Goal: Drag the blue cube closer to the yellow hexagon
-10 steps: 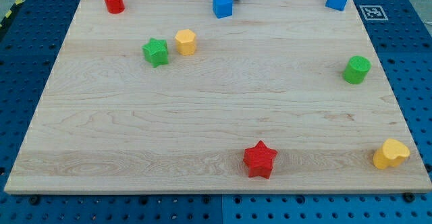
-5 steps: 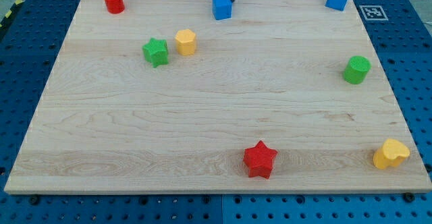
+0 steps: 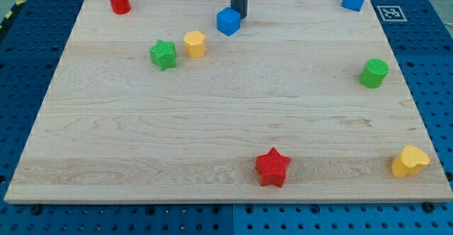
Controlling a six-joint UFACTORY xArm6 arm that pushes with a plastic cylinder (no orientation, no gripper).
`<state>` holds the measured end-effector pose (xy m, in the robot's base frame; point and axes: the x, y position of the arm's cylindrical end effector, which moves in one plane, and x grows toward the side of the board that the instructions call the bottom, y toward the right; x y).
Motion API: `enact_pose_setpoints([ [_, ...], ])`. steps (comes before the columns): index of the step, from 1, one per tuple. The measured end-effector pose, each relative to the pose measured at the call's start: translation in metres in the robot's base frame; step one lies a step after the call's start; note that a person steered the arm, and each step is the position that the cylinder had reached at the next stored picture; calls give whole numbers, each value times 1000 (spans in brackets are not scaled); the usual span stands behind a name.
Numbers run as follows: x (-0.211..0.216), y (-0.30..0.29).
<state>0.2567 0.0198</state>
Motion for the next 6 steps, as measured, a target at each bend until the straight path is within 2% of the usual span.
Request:
enact_pose_setpoints([
  [6, 38, -35],
])
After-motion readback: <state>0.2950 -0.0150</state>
